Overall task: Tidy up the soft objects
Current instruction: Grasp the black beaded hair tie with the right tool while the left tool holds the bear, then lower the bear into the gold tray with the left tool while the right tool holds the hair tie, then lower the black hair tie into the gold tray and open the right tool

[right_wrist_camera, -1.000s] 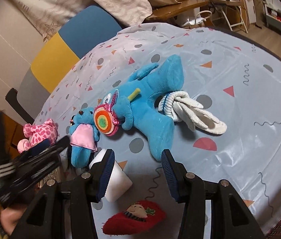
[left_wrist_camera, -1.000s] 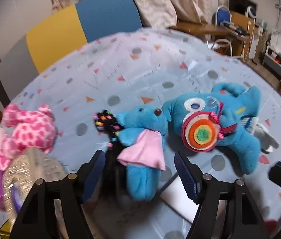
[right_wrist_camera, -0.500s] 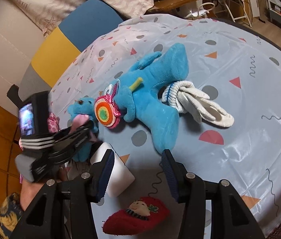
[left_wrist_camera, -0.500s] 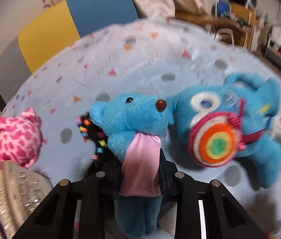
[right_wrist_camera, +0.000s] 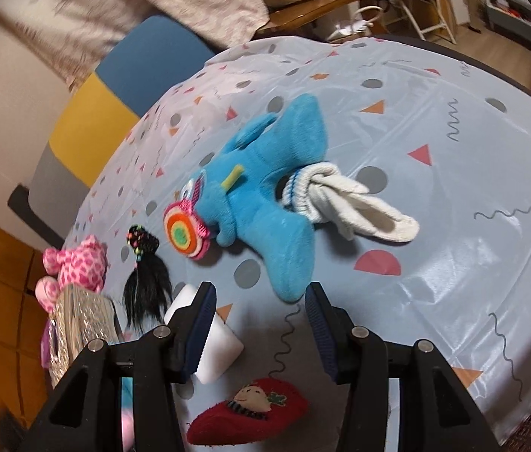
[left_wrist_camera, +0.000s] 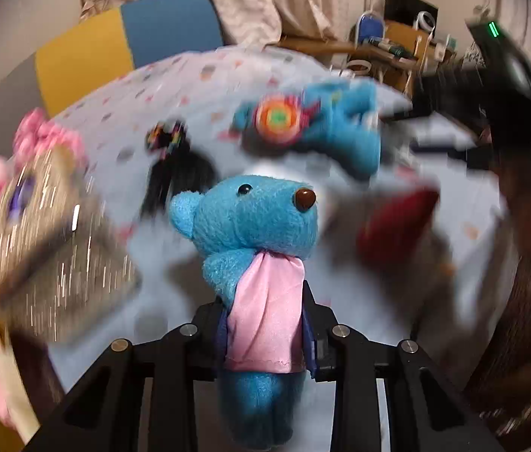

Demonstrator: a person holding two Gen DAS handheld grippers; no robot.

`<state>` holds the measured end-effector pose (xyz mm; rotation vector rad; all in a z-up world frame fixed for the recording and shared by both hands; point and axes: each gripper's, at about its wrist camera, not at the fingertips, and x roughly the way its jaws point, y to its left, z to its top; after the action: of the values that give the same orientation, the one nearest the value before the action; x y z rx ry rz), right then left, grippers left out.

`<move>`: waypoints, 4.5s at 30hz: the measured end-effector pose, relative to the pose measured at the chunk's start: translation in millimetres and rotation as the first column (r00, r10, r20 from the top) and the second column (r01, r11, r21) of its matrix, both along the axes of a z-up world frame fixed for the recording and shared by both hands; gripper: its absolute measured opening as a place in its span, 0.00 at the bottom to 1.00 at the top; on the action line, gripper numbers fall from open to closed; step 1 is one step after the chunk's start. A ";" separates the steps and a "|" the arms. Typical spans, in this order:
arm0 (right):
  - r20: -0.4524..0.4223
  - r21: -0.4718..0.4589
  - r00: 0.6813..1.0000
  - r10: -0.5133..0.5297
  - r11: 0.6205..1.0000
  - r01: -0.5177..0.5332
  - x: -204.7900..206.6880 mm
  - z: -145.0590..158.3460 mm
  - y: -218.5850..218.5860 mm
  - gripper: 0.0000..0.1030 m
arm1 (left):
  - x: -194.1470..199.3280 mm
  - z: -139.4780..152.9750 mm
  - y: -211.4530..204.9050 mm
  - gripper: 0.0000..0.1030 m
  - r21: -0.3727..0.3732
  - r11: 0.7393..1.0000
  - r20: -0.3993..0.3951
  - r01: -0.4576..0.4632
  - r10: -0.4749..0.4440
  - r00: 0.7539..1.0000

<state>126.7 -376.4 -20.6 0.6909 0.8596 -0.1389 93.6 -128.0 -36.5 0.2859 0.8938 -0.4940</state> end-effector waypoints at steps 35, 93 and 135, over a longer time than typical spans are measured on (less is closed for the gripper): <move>-0.233 -0.248 0.841 0.489 0.806 -0.537 191.3 -16.5 193.3 0.48 | -15.3 -48.9 77.8 0.33 -0.275 0.949 -0.076 -0.156 0.140 0.987; -0.305 -0.383 0.647 0.699 0.532 -0.755 6.8 -54.8 225.8 0.13 | -58.6 38.8 304.9 0.30 -0.291 0.697 -0.099 -0.655 0.659 0.745; -0.328 -0.364 0.647 0.689 0.539 -0.759 -2.6 -49.7 234.5 0.15 | -72.5 43.1 321.5 0.67 -0.191 0.642 0.061 -0.742 0.763 0.644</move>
<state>124.1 -141.9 -70.3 -0.1982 1.1458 0.3649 21.0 193.5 6.5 -0.2107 0.7522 0.2550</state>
